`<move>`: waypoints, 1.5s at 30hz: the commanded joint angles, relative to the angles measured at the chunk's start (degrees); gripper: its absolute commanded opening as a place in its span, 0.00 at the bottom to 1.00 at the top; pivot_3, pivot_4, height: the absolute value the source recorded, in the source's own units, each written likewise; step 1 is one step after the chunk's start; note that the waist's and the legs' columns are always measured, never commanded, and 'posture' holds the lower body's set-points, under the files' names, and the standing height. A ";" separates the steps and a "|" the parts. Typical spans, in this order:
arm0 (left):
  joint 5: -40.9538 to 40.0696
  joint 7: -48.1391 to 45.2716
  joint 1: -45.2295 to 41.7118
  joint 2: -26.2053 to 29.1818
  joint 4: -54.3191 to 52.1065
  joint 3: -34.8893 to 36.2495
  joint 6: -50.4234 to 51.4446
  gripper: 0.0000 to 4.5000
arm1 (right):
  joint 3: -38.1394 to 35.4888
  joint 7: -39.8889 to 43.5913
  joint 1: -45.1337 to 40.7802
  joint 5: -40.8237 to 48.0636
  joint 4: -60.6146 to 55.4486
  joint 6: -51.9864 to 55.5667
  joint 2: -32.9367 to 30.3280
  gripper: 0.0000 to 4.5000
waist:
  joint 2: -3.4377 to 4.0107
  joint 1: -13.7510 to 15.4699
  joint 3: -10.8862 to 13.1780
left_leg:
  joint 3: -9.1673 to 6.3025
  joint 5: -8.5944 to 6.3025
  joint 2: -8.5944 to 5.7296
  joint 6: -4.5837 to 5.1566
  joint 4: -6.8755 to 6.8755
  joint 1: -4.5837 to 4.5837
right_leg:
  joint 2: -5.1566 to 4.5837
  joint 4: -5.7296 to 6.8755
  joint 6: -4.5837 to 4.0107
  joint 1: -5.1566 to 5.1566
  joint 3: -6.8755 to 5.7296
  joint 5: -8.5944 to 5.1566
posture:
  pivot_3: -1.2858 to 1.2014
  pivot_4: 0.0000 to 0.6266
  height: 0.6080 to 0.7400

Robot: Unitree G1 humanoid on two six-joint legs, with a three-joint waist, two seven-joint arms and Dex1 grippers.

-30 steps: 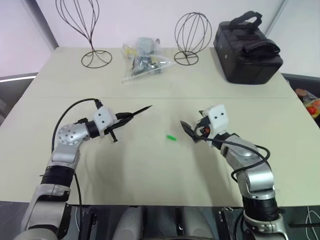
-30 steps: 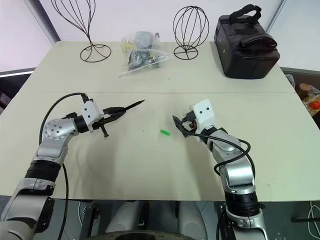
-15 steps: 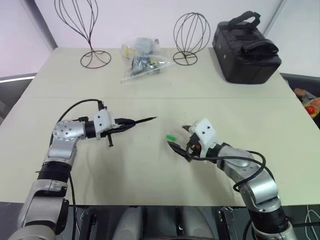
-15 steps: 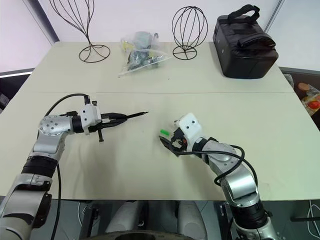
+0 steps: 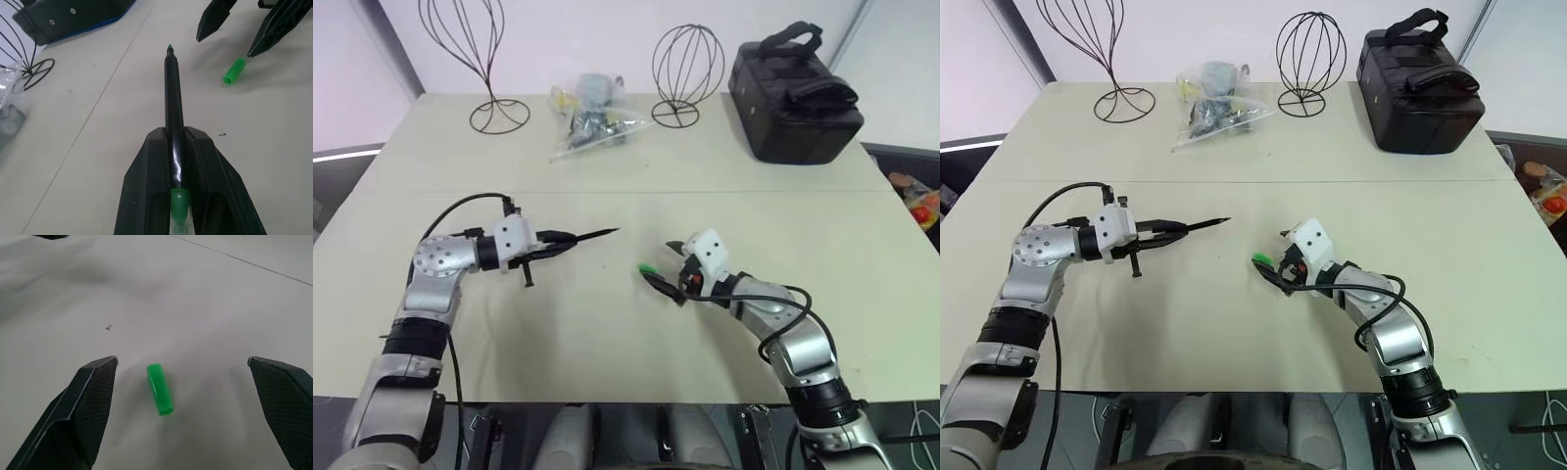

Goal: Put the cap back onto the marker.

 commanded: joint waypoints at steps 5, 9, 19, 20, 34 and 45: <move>-1.48 -1.00 2.19 2.68 -4.18 1.05 0.26 0.01 | 1.32 0.06 0.16 -0.43 1.97 -4.18 1.71 0.97 | 0.01 0.12 0.00 | 0.00 0.00 0.02 0.00 0.00 0.00 | 0.00 0.01 0.00 -0.01 0.01 0.00 | 0.52 0.24 1.00; -1.40 -0.89 1.27 2.75 -4.01 1.03 0.84 0.01 | 1.94 -0.20 0.55 -0.65 2.38 -4.48 2.32 0.97 | 0.01 0.21 0.00 | 0.01 0.00 0.01 0.00 0.01 0.00 | -0.03 0.00 0.00 0.01 0.01 0.00 | 0.52 0.24 1.00; -0.88 -0.65 -0.33 2.46 -3.46 0.60 1.15 0.01 | 2.30 -0.12 3.22 -2.05 5.07 -6.76 1.81 0.97 | 0.00 0.12 0.00 | 0.01 0.00 0.00 0.00 0.01 0.00 | -0.01 0.01 0.00 0.01 0.00 0.00 | 0.52 0.24 1.00; -0.80 -0.59 -0.41 2.34 -3.47 0.49 1.07 0.01 | 2.23 -0.03 3.37 -2.10 5.20 -6.95 1.62 0.97 | 0.00 0.12 0.00 | 0.00 0.00 0.00 0.00 0.01 0.00 | -0.01 0.01 0.00 0.01 0.00 0.00 | 0.52 0.24 1.00; -0.33 0.58 -0.74 1.24 -4.07 -0.09 1.10 0.00 | 3.02 -0.26 4.75 -3.59 6.33 -8.59 1.27 0.68 | -0.01 0.20 -0.01 | 0.00 0.00 0.00 0.00 0.03 0.02 | -0.01 0.01 0.00 0.05 0.00 0.00 | 0.52 0.24 1.00; -0.19 0.75 -1.12 0.69 -3.95 -0.16 0.90 0.00 | 3.25 0.38 5.69 -4.06 4.85 -8.27 0.11 0.56 | -0.02 0.27 -0.02 | 0.00 0.00 0.00 0.00 0.03 0.04 | -0.01 0.00 0.00 0.07 -0.01 0.00 | 0.52 0.24 1.00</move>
